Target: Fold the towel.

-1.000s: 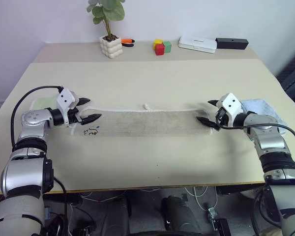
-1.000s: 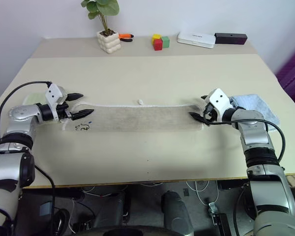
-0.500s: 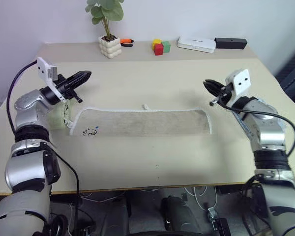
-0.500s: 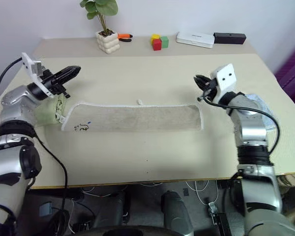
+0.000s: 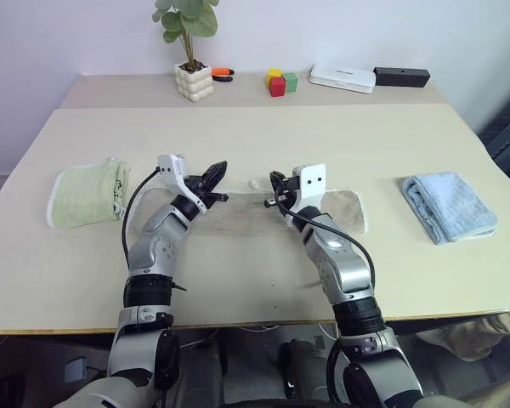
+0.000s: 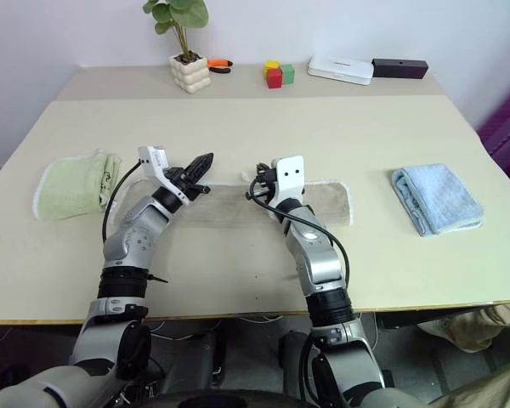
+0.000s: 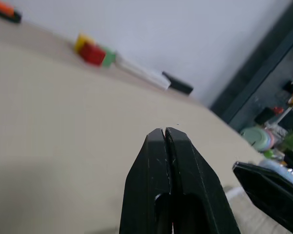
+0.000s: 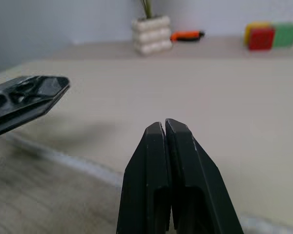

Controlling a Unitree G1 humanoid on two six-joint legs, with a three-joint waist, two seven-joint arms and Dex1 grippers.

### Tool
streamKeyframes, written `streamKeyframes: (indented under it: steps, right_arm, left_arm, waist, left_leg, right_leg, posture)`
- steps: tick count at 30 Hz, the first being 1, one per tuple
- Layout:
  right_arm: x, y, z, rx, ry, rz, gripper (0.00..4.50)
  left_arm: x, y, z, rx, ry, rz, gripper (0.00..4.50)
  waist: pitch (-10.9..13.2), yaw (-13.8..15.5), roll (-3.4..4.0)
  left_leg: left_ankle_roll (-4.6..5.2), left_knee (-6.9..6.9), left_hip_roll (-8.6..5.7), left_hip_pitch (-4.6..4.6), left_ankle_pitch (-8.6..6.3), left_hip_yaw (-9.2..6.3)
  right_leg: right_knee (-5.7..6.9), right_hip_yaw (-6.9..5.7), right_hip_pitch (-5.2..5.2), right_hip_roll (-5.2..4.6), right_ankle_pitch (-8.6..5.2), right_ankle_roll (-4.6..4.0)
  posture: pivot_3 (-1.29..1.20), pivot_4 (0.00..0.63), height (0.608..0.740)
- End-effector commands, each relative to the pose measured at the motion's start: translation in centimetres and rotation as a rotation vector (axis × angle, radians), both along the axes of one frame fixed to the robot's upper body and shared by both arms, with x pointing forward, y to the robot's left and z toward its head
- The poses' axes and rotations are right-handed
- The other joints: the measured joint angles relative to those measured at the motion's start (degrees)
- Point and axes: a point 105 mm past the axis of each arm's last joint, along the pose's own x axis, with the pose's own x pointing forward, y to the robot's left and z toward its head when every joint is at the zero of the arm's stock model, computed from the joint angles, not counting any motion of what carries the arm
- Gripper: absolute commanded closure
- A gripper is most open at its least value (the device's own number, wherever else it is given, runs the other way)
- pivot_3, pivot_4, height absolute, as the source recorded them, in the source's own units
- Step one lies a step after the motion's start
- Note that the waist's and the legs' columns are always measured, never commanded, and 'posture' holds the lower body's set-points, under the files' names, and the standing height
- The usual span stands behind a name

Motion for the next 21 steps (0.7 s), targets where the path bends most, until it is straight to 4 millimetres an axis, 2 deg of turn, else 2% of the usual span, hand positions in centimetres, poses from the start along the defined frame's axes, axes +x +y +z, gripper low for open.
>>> streamKeyframes:
  steps: [1, 9, 15, 21]
  right_arm:
    - [1.0, -3.2, -1.0, -0.028, 0.050, -0.144, 4.43]
    - [1.3, -6.3, -1.7, -0.068, 0.073, -0.250, 4.43]
    - [0.9, -9.8, -2.9, -0.101, 0.113, -0.340, 4.43]
    - [0.9, -11.6, -2.7, -0.149, 0.098, -0.365, 4.43]
  left_arm:
    - [0.5, 2.2, -1.5, 0.031, 0.065, 0.114, 4.50]
    - [0.4, 5.9, -3.6, 0.101, 0.127, 0.235, 4.50]
    - [0.0, 8.7, -3.8, 0.132, 0.122, 0.323, 4.50]
    - [-0.3, 11.0, -3.8, 0.150, 0.129, 0.381, 4.50]
  waist:
    - [0.0, 0.0, 0.00]
    - [0.0, -0.4, 0.00]
    - [0.0, -0.3, 0.00]
    - [0.0, -0.4, 0.00]
  left_leg:
    - [0.00, -0.01, -0.01, 0.02, 0.00, 0.00]
    - [0.00, -0.31, 0.00, 0.22, 0.00, 0.01]
    - [0.00, -0.31, -0.01, 0.24, 0.00, 0.02]
    - [0.00, -0.32, -0.01, 0.32, 0.00, 0.01]
  right_leg:
    - [-0.02, 0.00, 0.02, 0.00, 0.00, 0.00]
    - [-0.08, 0.03, 0.05, 0.04, -0.01, -0.02]
    - [-0.10, 0.02, 0.10, 0.02, -0.01, -0.02]
    - [-0.16, 0.02, 0.21, 0.03, -0.01, -0.02]
  posture:
    - [0.00, 0.150, 0.740]
    - [0.00, 0.150, 0.740]
    - [0.00, 0.150, 0.740]
    - [0.00, 0.150, 0.740]
